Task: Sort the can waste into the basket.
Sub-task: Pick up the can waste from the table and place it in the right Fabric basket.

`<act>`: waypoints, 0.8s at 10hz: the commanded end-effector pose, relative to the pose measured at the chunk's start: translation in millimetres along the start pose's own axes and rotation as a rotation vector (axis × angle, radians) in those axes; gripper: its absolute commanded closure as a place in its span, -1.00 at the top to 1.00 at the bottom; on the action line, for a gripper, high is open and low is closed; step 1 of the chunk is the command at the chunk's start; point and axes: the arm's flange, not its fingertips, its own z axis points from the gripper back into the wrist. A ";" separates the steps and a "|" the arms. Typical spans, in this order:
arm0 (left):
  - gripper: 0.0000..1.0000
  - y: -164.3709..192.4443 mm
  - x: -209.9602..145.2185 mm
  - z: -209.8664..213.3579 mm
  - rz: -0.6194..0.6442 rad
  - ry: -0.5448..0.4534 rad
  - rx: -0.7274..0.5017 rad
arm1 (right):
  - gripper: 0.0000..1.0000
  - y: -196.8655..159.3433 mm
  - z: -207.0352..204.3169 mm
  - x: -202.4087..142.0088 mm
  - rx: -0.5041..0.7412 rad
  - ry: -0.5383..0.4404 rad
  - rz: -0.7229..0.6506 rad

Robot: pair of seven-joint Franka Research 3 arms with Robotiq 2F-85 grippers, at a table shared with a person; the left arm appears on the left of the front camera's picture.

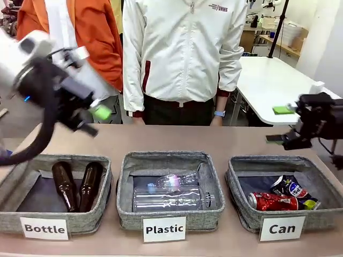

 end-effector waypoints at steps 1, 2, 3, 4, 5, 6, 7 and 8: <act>1.00 25.6 -41.9 33.1 0.055 -0.212 -0.037 | 1.00 4.0 -30.2 -17.8 -0.032 -0.052 -0.061; 1.00 45.0 -52.6 59.4 0.112 -0.297 -0.052 | 1.00 3.3 -30.0 -5.3 -0.028 -0.071 -0.081; 1.00 64.7 -66.9 78.9 0.164 -0.390 -0.088 | 1.00 -0.2 -25.8 0.8 -0.040 -0.089 -0.095; 1.00 75.8 -75.6 89.5 0.187 -0.493 -0.121 | 1.00 -3.2 -20.8 1.5 -0.046 -0.091 -0.091; 1.00 58.9 -47.3 82.9 0.157 -0.295 -0.043 | 1.00 -1.2 -23.6 7.1 -0.044 -0.059 -0.058; 1.00 58.9 -47.3 82.9 0.157 -0.295 -0.043 | 1.00 -1.2 -23.6 7.1 -0.044 -0.059 -0.058; 1.00 58.9 -47.3 82.9 0.157 -0.295 -0.043 | 1.00 -1.2 -23.6 7.1 -0.044 -0.059 -0.058; 1.00 58.9 -47.3 82.9 0.157 -0.295 -0.043 | 1.00 -1.2 -23.6 7.1 -0.044 -0.059 -0.058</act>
